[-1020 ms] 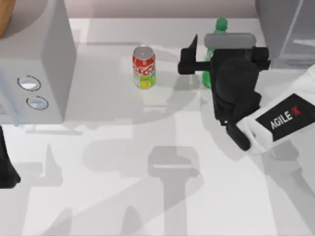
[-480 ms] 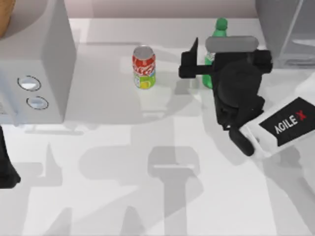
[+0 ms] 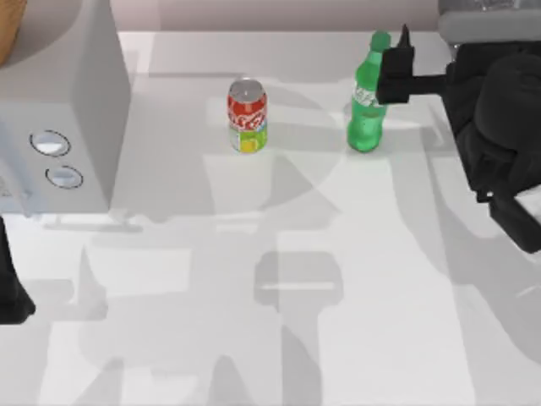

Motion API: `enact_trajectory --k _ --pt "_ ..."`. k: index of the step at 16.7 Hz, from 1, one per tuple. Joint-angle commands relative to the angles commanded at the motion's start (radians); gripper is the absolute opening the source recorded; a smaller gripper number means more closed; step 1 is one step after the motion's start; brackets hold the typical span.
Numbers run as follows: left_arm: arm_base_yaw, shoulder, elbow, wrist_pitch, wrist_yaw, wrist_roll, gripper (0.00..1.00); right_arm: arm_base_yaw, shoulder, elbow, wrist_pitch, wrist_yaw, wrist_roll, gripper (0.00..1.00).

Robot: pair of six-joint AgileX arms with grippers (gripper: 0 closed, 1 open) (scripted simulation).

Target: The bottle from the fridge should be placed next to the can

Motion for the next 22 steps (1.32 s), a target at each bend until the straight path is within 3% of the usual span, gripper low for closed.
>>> enact_trajectory --k 10,17,22 --pt "0.000 0.000 0.000 0.000 0.000 0.000 1.00 -0.193 -0.760 -0.324 -0.380 -0.174 -0.002 1.00" --pt "0.000 0.000 0.000 0.000 0.000 0.000 1.00 -0.324 -1.447 -0.592 -0.707 -0.310 -0.002 1.00" --pt "0.000 0.000 0.000 0.000 0.000 0.000 1.00 -0.419 -1.724 -0.766 -0.904 -0.411 -0.003 1.00"
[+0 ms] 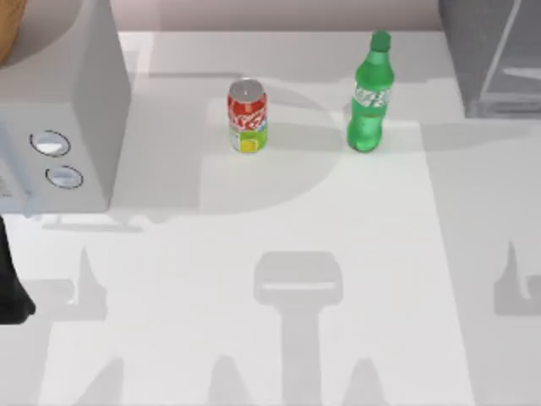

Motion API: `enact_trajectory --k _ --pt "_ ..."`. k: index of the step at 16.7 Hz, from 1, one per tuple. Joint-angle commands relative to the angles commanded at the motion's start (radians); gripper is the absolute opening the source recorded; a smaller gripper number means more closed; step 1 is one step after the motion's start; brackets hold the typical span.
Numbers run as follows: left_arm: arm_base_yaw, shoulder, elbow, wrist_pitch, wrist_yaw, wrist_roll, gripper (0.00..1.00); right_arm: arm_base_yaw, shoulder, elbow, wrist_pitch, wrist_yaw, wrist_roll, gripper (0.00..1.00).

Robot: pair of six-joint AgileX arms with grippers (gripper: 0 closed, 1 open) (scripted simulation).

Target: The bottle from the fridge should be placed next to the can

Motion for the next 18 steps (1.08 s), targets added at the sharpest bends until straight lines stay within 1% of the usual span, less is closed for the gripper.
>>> enact_trajectory --k 2,8,11,14,18 --pt "0.000 0.000 0.000 0.000 0.000 0.000 1.00 -0.018 -0.039 -0.028 -0.030 -0.019 0.000 1.00" --pt "0.000 0.000 0.000 0.000 0.000 0.000 1.00 -0.018 -0.041 -0.029 -0.033 -0.020 0.000 1.00" --pt "0.000 0.000 0.000 0.000 0.000 0.000 1.00 -0.021 -0.091 0.013 -0.098 -0.017 -0.002 1.00" --pt "0.000 0.000 0.000 0.000 0.000 0.000 1.00 -0.023 -0.191 0.096 -0.257 -0.016 -0.003 1.00" --pt "0.000 0.000 0.000 0.000 0.000 0.000 1.00 -0.022 -0.364 0.237 -0.583 -0.019 -0.006 1.00"
